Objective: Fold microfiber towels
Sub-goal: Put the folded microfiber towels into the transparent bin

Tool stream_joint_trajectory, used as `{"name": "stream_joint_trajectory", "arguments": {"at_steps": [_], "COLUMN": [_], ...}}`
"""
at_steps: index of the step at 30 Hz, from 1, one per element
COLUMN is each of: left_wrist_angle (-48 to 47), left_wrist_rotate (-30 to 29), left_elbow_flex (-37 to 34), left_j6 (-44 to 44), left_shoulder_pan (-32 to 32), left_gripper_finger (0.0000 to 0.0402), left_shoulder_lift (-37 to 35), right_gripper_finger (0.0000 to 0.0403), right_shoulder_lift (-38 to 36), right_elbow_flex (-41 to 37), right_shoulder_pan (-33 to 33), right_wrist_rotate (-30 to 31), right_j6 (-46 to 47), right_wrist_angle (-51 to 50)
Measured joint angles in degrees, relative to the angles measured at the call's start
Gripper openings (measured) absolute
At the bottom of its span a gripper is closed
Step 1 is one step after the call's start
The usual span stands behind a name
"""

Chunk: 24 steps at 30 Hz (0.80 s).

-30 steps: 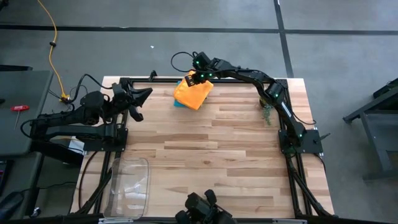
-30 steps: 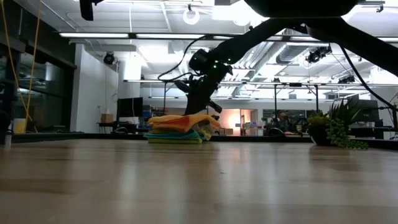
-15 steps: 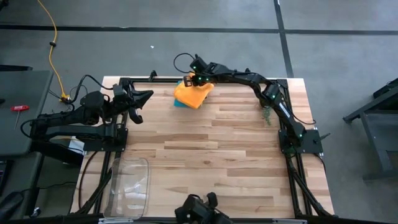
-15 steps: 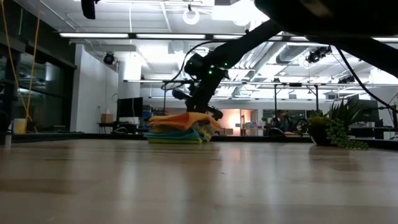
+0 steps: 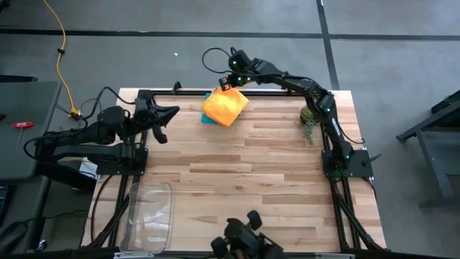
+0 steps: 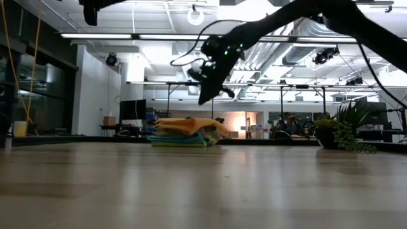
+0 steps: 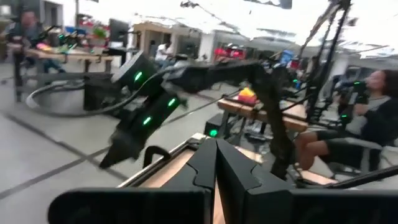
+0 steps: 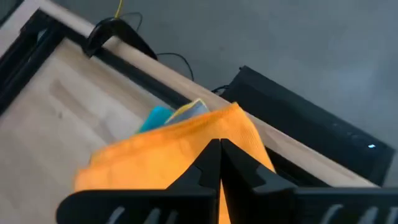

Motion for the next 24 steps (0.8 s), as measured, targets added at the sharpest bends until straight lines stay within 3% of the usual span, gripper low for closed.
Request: {"name": "stream_joint_trajectory", "arguments": {"at_steps": [4,9,12,17,24], "left_wrist_angle": [0.0,-9.3,-12.8,-14.7,-13.8], "left_wrist_rotate": [-2.0,-1.7,2.0,6.5,10.6], "left_elbow_flex": [1.6,9.8,15.5,23.0,31.7], "left_j6": [-3.4,-5.4,-5.8,-2.7,3.8], "left_shoulder_pan": [0.0,1.8,4.9,10.3,16.5], "left_gripper_finger": [0.0000,0.0000,0.0000,0.0000,0.0000], "left_shoulder_lift": [6.7,23.1,32.9,46.9,57.6], "right_gripper_finger": [0.0000,0.0000,0.0000,0.0000,0.0000], "right_shoulder_lift": [-6.0,-15.9,-23.0,-37.1,-56.2], "right_elbow_flex": [-0.1,-5.3,-11.1,-25.9,-51.9], "right_shoulder_pan": [-0.1,0.5,1.4,5.0,14.5], "right_wrist_rotate": [0.5,0.1,-2.4,-4.1,-2.6], "right_j6": [-8.3,-13.6,-14.4,-14.9,-6.2], "right_wrist_angle": [-4.7,-4.7,-1.8,5.2,21.6]}}
